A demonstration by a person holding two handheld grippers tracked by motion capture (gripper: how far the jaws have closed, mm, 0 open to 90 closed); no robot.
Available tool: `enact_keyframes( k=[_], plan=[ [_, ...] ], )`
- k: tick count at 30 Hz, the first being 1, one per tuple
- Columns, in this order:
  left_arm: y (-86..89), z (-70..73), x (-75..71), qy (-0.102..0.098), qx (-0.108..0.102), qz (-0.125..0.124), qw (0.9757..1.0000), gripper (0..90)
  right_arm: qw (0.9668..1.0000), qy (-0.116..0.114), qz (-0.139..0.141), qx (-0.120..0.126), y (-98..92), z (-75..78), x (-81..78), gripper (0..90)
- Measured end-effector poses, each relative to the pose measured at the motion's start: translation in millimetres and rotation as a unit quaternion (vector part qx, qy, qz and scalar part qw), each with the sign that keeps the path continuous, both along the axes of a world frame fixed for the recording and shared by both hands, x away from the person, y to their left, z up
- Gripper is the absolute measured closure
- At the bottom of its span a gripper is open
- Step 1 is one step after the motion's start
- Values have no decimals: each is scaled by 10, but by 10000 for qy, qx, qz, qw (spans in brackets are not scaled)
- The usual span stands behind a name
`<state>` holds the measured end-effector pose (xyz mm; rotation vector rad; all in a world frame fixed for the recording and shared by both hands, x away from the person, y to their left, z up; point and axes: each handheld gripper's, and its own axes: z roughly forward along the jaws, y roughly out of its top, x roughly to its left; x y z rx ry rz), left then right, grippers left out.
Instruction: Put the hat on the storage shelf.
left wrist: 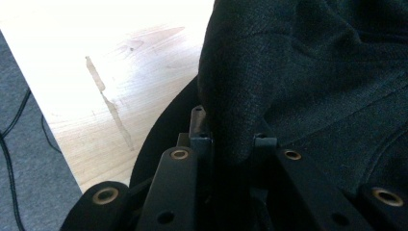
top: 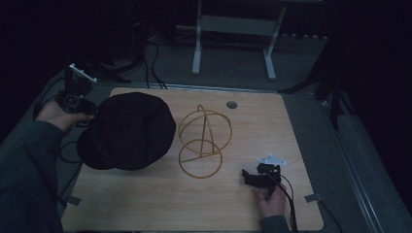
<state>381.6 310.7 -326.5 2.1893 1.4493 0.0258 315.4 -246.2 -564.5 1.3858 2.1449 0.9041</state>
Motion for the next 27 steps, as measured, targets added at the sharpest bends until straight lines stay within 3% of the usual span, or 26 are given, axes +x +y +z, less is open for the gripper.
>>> enact_keyframes(
  k=[12,27],
  plan=[
    [-1,81,78,104,-27,-14,9999,778,10000,-4,3,-3,-1,-1,1,114],
    [-28,218,120,61,-185,-77,9998,775,10000,-2,4,-5,-1,0,0,114]
  ],
)
